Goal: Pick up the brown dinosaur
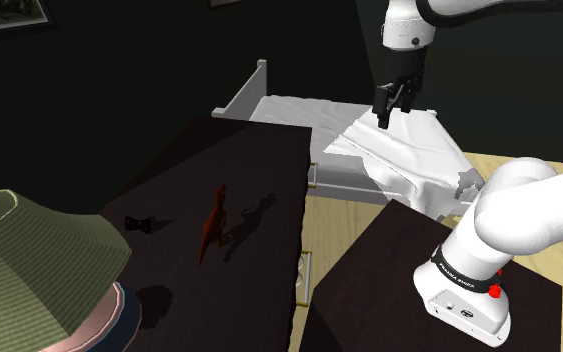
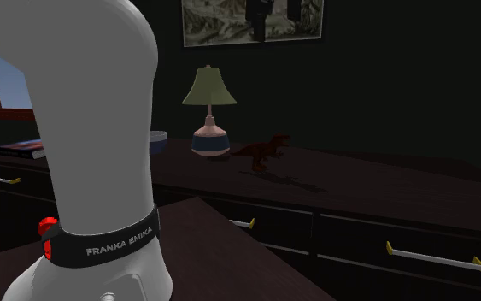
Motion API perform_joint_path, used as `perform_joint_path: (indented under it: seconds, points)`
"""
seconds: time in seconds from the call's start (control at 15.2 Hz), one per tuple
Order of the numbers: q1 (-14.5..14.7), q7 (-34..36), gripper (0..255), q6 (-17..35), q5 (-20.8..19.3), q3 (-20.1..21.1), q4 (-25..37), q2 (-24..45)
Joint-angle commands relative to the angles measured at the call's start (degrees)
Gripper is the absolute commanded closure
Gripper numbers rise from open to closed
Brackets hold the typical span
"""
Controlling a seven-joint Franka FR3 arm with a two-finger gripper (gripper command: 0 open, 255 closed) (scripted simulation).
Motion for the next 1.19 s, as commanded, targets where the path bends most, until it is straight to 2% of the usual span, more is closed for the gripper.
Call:
perform_joint_path:
  seconds: [0.0,0.66,1.12]
  points:
    - [0.0,0.0,0,0.0,0.0,0.0,0.0,0.0]
    - [1.8,17.6,0,13.3,7.7,11.6,-2.3,10.6]
    - [1.5,30.2,0,22.8,8.8,19.5,1.2,23.3]
